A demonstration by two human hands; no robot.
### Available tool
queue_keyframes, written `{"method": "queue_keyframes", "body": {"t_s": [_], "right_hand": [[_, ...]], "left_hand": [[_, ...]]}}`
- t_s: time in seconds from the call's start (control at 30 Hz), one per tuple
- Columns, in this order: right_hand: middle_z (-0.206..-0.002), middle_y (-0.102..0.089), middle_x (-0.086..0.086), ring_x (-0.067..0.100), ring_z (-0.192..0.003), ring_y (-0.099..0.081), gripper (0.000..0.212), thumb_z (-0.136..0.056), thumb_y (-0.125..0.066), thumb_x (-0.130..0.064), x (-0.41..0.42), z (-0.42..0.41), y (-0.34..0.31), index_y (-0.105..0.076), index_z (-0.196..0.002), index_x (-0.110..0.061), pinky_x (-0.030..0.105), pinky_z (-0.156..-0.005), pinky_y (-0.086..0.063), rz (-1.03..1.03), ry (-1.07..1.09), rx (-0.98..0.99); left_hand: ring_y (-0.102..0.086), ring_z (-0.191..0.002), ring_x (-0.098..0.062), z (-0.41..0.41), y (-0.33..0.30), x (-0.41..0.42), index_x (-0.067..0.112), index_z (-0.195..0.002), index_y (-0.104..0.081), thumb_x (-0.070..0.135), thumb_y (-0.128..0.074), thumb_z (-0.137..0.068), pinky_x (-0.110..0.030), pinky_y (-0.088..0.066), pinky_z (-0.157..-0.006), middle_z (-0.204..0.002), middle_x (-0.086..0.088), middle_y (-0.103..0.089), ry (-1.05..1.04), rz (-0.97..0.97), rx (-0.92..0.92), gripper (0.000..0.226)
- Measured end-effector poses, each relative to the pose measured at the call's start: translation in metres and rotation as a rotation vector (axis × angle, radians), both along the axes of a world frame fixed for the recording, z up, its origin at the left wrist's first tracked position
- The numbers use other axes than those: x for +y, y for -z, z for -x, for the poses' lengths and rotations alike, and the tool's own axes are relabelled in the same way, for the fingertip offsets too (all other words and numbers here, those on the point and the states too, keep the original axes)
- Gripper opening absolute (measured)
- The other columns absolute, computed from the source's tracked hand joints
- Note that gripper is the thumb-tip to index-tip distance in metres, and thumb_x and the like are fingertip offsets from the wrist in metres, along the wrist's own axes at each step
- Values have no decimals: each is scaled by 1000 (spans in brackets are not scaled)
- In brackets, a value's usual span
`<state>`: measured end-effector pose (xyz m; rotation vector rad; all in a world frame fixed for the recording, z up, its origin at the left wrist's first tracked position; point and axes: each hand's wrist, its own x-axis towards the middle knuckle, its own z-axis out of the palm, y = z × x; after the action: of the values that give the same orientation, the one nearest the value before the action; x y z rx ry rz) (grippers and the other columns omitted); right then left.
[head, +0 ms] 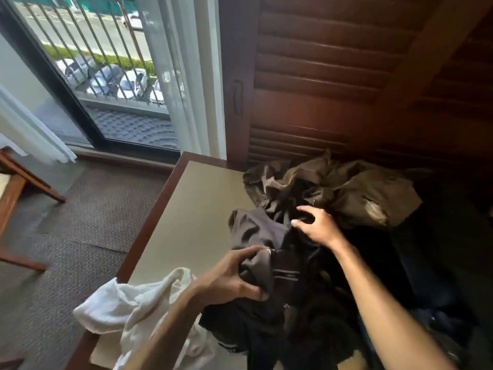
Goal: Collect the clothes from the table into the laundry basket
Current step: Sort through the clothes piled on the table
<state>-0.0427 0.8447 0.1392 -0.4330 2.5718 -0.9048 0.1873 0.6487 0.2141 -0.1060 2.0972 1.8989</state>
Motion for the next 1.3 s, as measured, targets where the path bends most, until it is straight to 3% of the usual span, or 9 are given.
{"method": "queue_keyframes", "body": {"t_s": [0.1,0.17,0.33,0.5,0.7,0.8,0.93,1.1,1.3], "right_hand": [[-101,-75,-9,9,-100,-69,21,-90,-71,-41,4,-62,-27,-74,-103,-26,27,-96,-53,287,-1,-216],[-80,-67,-13,7,-79,-59,44,-91,-57,-62,5,-106,-33,-65,-80,-21,13,-74,-47,280,-10,-457],[-134,-59,-3,13,-135,-50,72,-82,-50,-76,10,-187,-25,-62,-128,-22,27,-114,-35,481,234,-371],[-164,28,-7,20,-149,32,103,-71,-45,-92,-12,-267,-10,6,-153,-56,56,-119,15,-189,-362,187],[-168,-5,11,38,-154,9,110,-73,-50,-85,-22,-242,26,9,-156,-46,81,-109,-7,-399,-317,359],[-168,18,4,38,-151,24,105,-69,-45,-94,-31,-224,16,6,-153,-56,77,-109,6,-382,-340,399],[-160,38,-5,43,-151,19,95,-70,-32,-99,-59,-226,33,-1,-151,-60,79,-110,5,-440,-416,255],[-166,-17,7,48,-146,-21,77,-81,-17,-90,-89,-224,65,-42,-143,-51,75,-109,-17,-474,-290,266],[-120,-63,10,38,-105,-55,51,-83,-52,-72,-108,-203,97,-72,-98,-28,53,-86,-41,-383,-75,624]], "left_hand": [[-64,-119,-31,-13,2,11,17,-137,-58,6,-87,-75,-46,-49,-105,-125,-10,-68,67,-48,9,69],[-63,-122,-21,-18,24,10,31,-137,-58,16,-93,-69,-45,-49,-107,-131,-1,-66,-34,37,36,79],[-64,-111,-29,-40,88,12,28,-139,-54,29,-91,-65,-38,-52,-96,-127,-7,-58,-392,490,-50,83],[-44,-132,-39,-57,102,5,20,-149,-44,32,-76,-82,-46,-39,-108,-150,-19,-41,-411,876,-56,75],[-7,-150,-49,-137,97,-33,50,-155,-10,81,-40,-87,-70,-6,-115,-165,-17,-3,-558,1104,-256,81],[14,-150,-50,-167,118,-30,63,-147,18,93,-27,-77,-72,1,-116,-164,-12,26,-548,939,-396,89],[6,-153,-42,-164,139,-19,68,-148,-2,95,-22,-73,-68,-8,-119,-165,2,26,-600,884,-264,83],[-12,-151,-39,-126,162,-24,63,-140,-39,87,-36,-82,-66,-23,-115,-168,1,-2,-573,1034,-221,63],[-56,-107,-27,-87,179,-45,34,-93,-76,58,-74,-78,-46,-51,-83,-122,5,-52,-681,1238,324,28]]}}
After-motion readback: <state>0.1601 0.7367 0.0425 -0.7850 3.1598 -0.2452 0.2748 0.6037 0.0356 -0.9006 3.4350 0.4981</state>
